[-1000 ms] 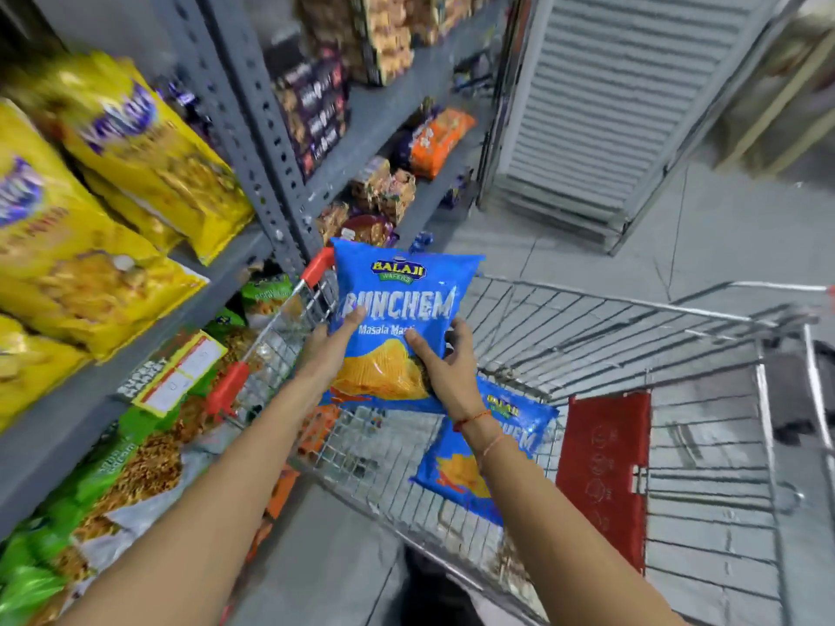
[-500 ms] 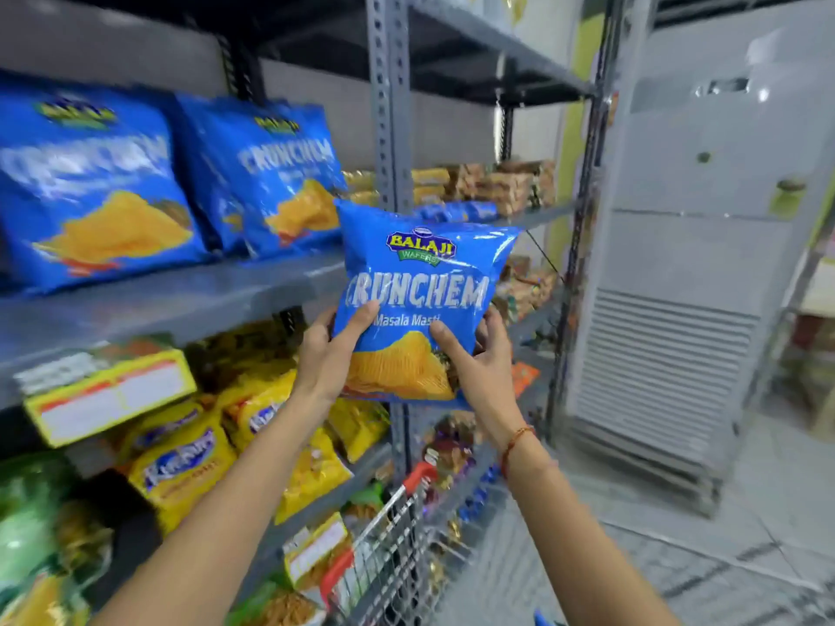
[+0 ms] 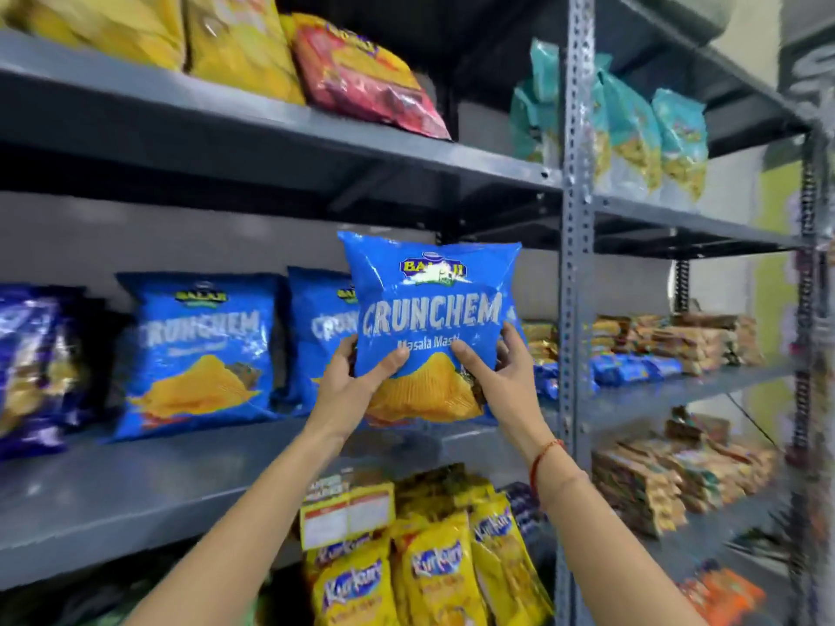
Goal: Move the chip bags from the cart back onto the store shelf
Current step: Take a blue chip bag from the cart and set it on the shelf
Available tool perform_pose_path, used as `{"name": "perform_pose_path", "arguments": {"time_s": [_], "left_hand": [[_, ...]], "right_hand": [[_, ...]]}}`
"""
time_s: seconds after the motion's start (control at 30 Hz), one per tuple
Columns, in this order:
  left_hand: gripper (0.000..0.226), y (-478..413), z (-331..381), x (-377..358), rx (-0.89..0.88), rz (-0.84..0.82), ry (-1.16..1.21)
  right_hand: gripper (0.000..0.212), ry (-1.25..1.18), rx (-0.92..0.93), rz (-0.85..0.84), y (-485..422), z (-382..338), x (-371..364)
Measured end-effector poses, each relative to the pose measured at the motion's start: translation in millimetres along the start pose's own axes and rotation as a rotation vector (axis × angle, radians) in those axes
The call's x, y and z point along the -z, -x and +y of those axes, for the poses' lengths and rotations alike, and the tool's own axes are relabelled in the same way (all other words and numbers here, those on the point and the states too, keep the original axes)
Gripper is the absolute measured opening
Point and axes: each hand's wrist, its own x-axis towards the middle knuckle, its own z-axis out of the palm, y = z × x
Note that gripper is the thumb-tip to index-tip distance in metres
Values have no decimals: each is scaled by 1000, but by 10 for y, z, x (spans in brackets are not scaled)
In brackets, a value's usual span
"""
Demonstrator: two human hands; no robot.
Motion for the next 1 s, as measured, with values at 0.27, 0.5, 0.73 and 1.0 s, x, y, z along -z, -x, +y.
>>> {"name": "perform_pose_path", "arguments": {"time_s": [0.27, 0.5, 0.73, 1.0], "left_hand": [[63, -345, -181, 356, 69, 150, -90], [73, -386, -465, 373, 185, 254, -264], [73, -391, -585, 395, 210, 334, -413], [64, -254, -458, 244, -184, 494, -676]], "right_hand": [[32, -11, -37, -112, -405, 431, -433], [39, 5, -127, -134, -568, 888, -512], [54, 116, -213, -84, -582, 1003, -614], [59, 143, -97, 100, -388, 839, -423]]}}
